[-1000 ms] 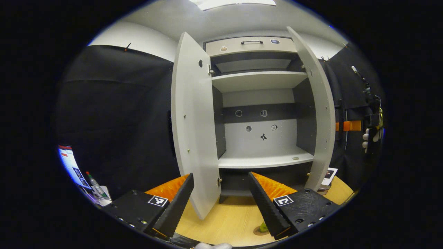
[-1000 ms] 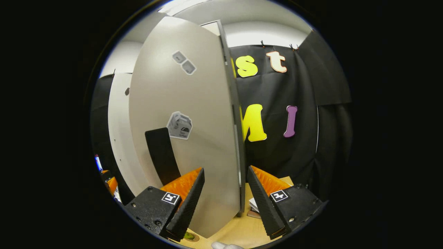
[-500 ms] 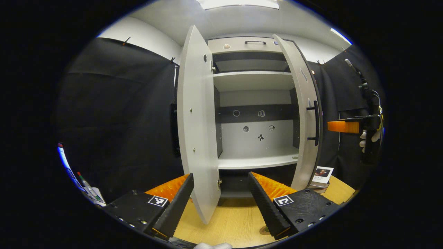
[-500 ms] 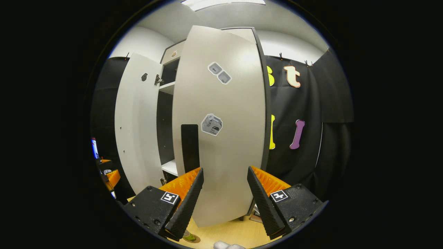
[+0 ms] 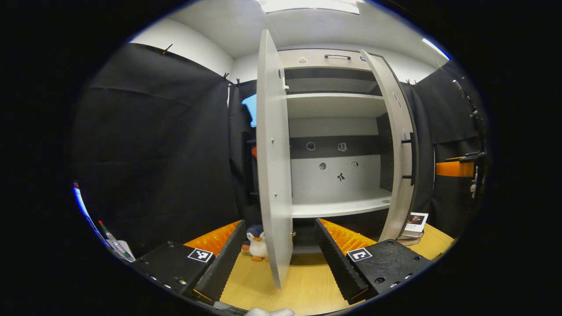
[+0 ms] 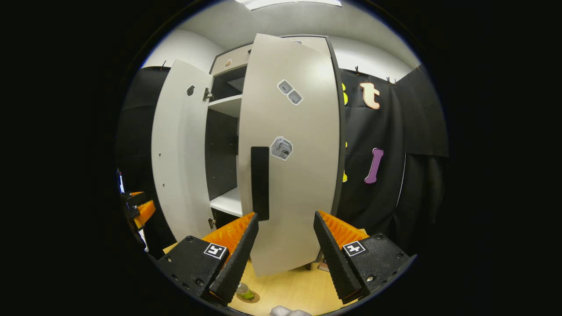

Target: Grasp the bottle in the cabinet with the left hand and place it on the coaster, then close the right door with the right hand and the left door with the left hand.

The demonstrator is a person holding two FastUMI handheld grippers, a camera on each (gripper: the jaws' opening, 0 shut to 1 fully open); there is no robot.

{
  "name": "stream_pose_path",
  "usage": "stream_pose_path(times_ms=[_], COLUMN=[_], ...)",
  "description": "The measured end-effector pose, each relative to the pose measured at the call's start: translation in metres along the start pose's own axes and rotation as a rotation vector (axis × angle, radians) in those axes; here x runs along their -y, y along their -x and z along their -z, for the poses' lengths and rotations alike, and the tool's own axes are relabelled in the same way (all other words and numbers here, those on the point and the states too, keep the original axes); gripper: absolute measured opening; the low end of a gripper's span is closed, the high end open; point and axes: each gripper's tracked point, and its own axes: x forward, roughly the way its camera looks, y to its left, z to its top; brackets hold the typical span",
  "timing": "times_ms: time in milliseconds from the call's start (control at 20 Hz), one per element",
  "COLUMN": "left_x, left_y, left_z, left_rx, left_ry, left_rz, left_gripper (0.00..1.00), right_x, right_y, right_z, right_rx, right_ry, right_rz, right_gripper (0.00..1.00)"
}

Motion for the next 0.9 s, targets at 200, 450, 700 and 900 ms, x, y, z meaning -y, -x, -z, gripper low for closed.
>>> stream_pose_path(times_ms=[200,450,700,900], left_x=[-0.051,-0.116,-0.152,-0.146], left_y=[-0.018,-0.051,-0.081,-0.100], left_z=[-0.011,-0.030,-0.037,-0.044], left_rx=[0.020,0.058,0.076,0.078], left_ry=[0.015,-0.013,0.003,-0.005], left_rz=[-0.055,-0.156,-0.214,-0.190], left_gripper=[0.95,0.95,0.95,0.95], right_x=[-0.003,0.006,0.019,0.024], right_y=[0.021,0.043,0.061,0.068], right_z=[0.012,0.020,0.031,0.037], right_rx=[-0.010,-0.032,-0.067,-0.082], right_ry=[-0.004,-0.001,0.013,0.011], right_rz=[0.038,0.088,0.147,0.167], right_gripper=[0.79,0.79,0.79,0.79])
